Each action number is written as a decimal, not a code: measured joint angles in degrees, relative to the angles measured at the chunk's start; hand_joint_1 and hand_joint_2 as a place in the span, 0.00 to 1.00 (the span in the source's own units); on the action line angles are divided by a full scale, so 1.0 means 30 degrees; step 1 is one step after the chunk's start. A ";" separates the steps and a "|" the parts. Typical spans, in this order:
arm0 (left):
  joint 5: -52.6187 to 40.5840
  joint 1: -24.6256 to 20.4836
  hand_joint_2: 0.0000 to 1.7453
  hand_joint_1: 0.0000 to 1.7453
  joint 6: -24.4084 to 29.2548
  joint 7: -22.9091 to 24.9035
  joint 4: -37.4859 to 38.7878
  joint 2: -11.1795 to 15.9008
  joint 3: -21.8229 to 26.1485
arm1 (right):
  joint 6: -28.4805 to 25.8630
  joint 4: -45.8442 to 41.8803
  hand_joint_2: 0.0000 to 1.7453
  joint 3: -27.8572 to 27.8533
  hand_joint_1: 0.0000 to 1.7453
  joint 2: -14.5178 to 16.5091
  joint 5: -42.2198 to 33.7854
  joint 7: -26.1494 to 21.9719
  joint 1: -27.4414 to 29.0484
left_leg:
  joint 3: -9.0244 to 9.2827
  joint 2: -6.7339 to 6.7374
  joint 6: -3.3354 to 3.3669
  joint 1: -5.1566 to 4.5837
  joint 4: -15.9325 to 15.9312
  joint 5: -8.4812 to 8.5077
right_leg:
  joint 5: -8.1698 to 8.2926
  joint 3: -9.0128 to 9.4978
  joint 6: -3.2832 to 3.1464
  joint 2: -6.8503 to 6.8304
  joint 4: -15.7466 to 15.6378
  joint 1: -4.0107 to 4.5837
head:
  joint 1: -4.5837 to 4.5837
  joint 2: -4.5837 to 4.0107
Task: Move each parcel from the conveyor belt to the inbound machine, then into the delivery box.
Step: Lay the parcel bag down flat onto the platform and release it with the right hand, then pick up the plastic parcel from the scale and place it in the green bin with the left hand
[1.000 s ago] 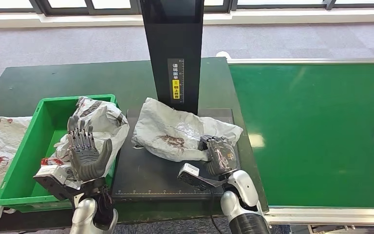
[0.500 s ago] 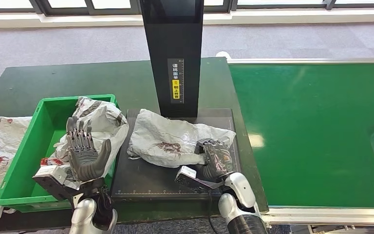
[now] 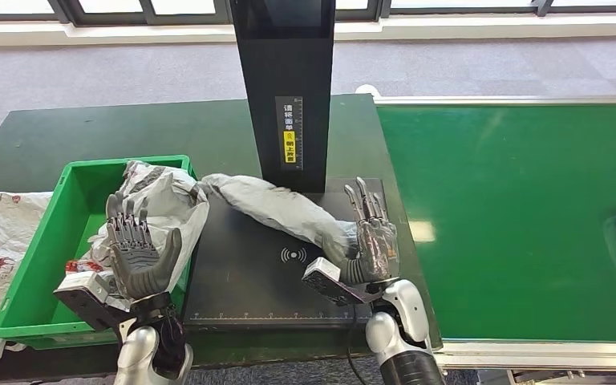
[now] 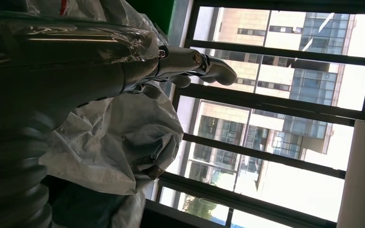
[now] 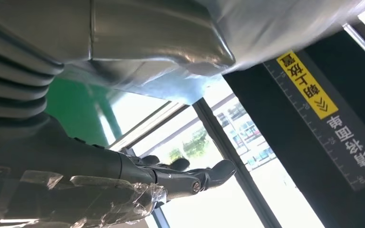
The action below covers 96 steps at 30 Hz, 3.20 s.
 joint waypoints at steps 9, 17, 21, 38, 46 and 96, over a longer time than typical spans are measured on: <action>-0.0060 -0.0018 1.00 0.00 0.0089 -0.0004 0.0048 0.0000 0.0000 | -0.0047 -0.1655 0.00 -0.0496 0.00 -0.0044 -0.3226 -0.1521 0.0299 | 0.0001 0.0005 0.0000 -0.0002 0.0001 0.0000 | 0.0001 -0.0005 0.0000 0.0004 -0.0003 -0.0001 | 0.0000 0.0000; -0.0667 -0.0032 1.00 0.00 0.0122 0.0002 0.0122 -0.0002 -0.0004 | -0.0556 -0.3490 0.00 -0.1148 0.00 -0.0115 -0.4825 -0.2228 0.0739 | 0.0003 0.0017 -0.0003 -0.0003 0.0003 -0.0004 | 0.0001 -0.0015 0.0001 0.0017 -0.0006 -0.0001 | 0.0000 0.0000; -0.4892 -0.0255 1.00 0.00 0.1077 0.0053 0.0687 -0.0007 -0.0522 | -0.3708 -0.5427 0.00 -0.1397 0.00 -0.0195 -0.6653 -0.2612 0.1254 | 0.0014 0.0003 -0.0002 -0.0016 0.0013 -0.0004 | 0.0001 -0.0022 0.0002 0.0015 -0.0014 -0.0008 | -0.0002 0.0000; -2.1045 -0.3602 1.00 0.00 0.5606 0.5784 1.1786 0.0047 -0.7471 | -0.5575 -1.2943 0.00 -0.4202 0.00 -0.0237 -0.7249 -0.2658 0.3049 | 0.0072 0.0189 0.0039 -0.0046 0.0018 -0.0045 | 0.0024 -0.0022 0.0030 0.0196 -0.0027 -0.0038 | -0.0002 0.0000; -2.3329 -0.5387 1.00 0.00 0.5829 0.8235 1.4884 -0.0411 -0.7548 | -0.5574 -1.3555 0.00 -0.4355 0.00 -0.0266 -0.7603 -0.2659 0.3609 | 0.0107 0.0175 0.0045 -0.0044 0.0016 -0.0049 | 0.0021 0.0043 0.0032 0.0187 -0.0028 -0.0042 | 0.0000 0.0000; -2.5540 -0.2578 1.00 1.00 0.9670 0.4686 -0.6618 -0.0024 -0.4318 | -0.5555 -1.3342 0.00 -0.4357 0.00 -0.0268 -0.7668 -0.2645 0.3617 | 0.0030 0.0111 0.0009 -0.0006 -0.0002 -0.0029 | 0.0000 0.0008 0.0002 0.0133 0.0009 -0.0009 | 0.0000 0.0000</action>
